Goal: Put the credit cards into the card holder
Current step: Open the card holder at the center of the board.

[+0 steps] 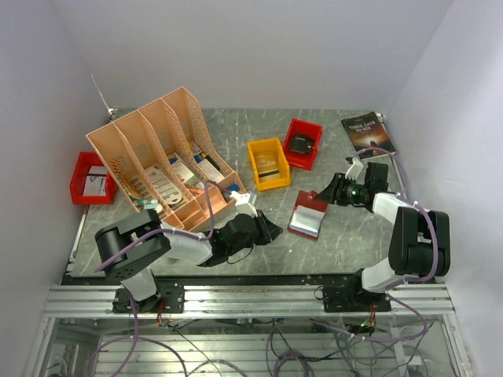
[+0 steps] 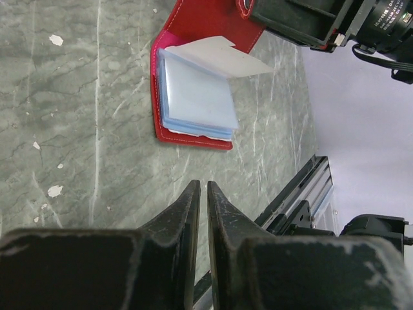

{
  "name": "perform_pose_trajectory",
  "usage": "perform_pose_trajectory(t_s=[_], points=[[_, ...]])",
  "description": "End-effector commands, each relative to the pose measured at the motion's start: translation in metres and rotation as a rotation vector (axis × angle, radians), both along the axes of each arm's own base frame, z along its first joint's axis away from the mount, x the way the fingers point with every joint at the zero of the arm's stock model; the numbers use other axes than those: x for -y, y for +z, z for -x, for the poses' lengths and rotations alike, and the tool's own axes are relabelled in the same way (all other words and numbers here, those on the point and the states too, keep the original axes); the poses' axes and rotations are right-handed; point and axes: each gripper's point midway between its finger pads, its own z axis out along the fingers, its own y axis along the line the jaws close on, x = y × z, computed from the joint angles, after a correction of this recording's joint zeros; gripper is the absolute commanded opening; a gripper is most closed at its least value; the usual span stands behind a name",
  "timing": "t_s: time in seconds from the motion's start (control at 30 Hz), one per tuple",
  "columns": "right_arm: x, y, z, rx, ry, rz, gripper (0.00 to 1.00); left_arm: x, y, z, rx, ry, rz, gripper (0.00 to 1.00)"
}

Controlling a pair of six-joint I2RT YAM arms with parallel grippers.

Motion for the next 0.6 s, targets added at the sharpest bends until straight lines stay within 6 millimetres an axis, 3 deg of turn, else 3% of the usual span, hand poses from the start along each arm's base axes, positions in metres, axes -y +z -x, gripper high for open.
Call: perform_pose_trajectory(t_s=[0.0, 0.07, 0.1, 0.13, 0.2, 0.37, 0.57], points=[[0.002, -0.001, 0.007, 0.013, 0.084, 0.080, 0.38, 0.016, 0.015, 0.002, 0.024, -0.041, 0.050, 0.20], [0.000, 0.005, 0.007, 0.042, 0.114, 0.094, 0.38, 0.022, 0.012, 0.004, 0.019, -0.064, 0.048, 0.20], [-0.001, 0.006, 0.007, 0.049, 0.125, 0.100, 0.33, 0.025, 0.011, 0.004, 0.019, -0.074, 0.051, 0.19], [-0.002, 0.006, 0.008, 0.051, 0.134, 0.106, 0.25, 0.028, 0.010, 0.004, 0.018, -0.081, 0.050, 0.18], [-0.003, 0.003, 0.010, 0.030, 0.138, 0.108, 0.00, 0.033, 0.011, 0.002, 0.023, -0.086, 0.053, 0.17], [-0.014, -0.009, 0.025, -0.107, 0.089, -0.011, 0.00, 0.037, 0.005, -0.002, 0.028, -0.087, 0.013, 0.17], [-0.035, -0.009, 0.039, -0.182, 0.034, -0.200, 0.00, 0.041, 0.008, -0.019, 0.056, -0.063, -0.052, 0.19]])
